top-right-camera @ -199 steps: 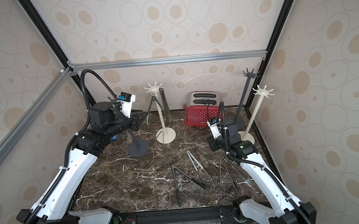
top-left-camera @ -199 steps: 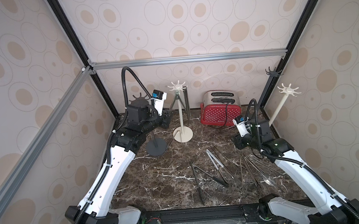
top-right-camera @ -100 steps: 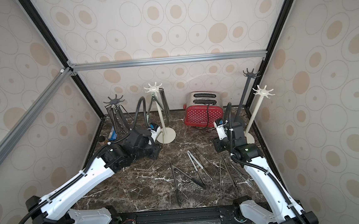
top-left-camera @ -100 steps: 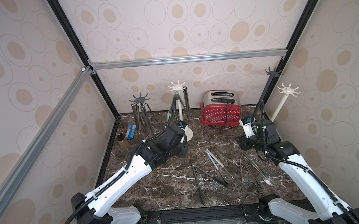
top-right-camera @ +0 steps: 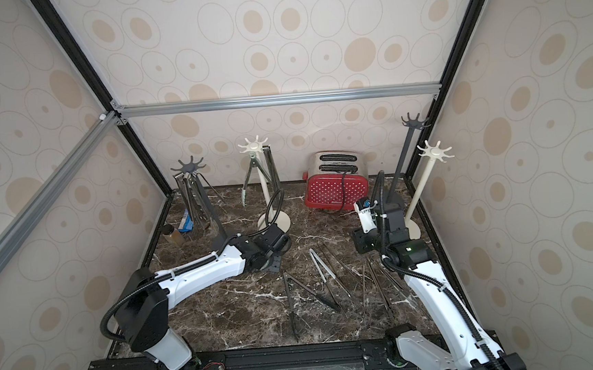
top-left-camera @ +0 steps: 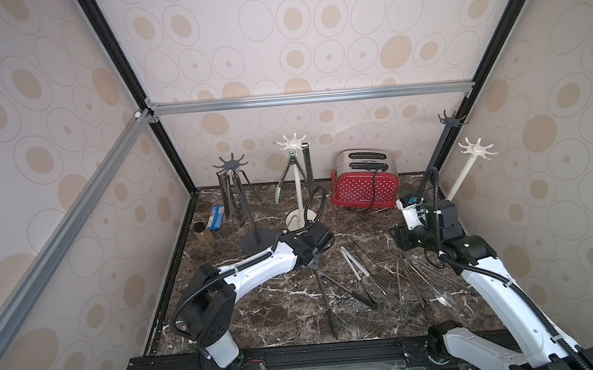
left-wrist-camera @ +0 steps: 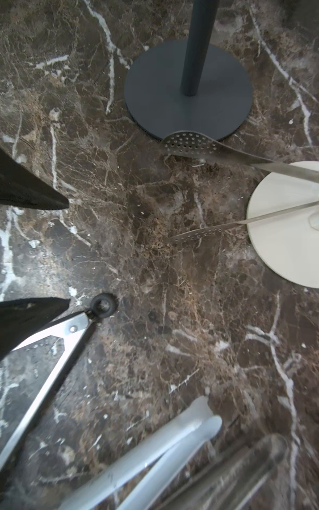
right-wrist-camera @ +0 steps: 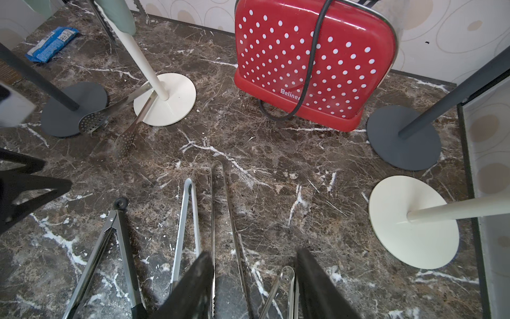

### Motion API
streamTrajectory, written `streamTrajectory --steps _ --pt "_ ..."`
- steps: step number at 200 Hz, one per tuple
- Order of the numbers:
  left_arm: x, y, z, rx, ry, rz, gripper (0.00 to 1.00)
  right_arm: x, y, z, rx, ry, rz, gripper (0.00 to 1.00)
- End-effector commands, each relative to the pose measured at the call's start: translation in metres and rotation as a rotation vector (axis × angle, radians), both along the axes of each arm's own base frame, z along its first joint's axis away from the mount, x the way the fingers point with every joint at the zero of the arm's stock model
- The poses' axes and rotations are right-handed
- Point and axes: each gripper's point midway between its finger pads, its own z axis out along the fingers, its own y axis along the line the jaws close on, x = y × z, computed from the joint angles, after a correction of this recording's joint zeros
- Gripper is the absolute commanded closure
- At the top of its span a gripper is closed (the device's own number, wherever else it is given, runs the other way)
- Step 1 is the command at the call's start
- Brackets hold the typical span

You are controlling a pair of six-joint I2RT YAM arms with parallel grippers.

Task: Hang food tongs on kitchen utensil racks
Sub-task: Move the food tongs to the center of the board.

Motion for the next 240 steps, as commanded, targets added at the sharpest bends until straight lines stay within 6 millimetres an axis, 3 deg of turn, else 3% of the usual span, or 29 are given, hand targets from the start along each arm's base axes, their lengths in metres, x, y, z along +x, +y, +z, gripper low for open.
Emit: streamTrajectory --steps 1,33,110,185,240 --pt "0.028 -0.003 0.007 -0.038 -0.079 0.084 0.48 -0.004 -0.004 -0.003 0.0 0.014 -0.011 0.47" --pt "0.048 0.002 -0.017 -0.117 -0.059 0.116 0.48 -0.003 -0.004 -0.005 -0.002 0.022 -0.011 0.47" --pt "0.093 0.008 -0.042 -0.066 -0.067 0.105 0.48 -0.001 -0.006 -0.009 -0.014 0.036 -0.017 0.47" --pt "0.108 0.009 -0.059 -0.052 -0.07 0.103 0.57 -0.001 -0.006 -0.009 -0.015 0.036 -0.016 0.47" --pt "0.103 0.011 -0.067 -0.057 -0.054 0.107 0.74 -0.003 -0.006 -0.006 -0.012 0.028 -0.014 0.47"
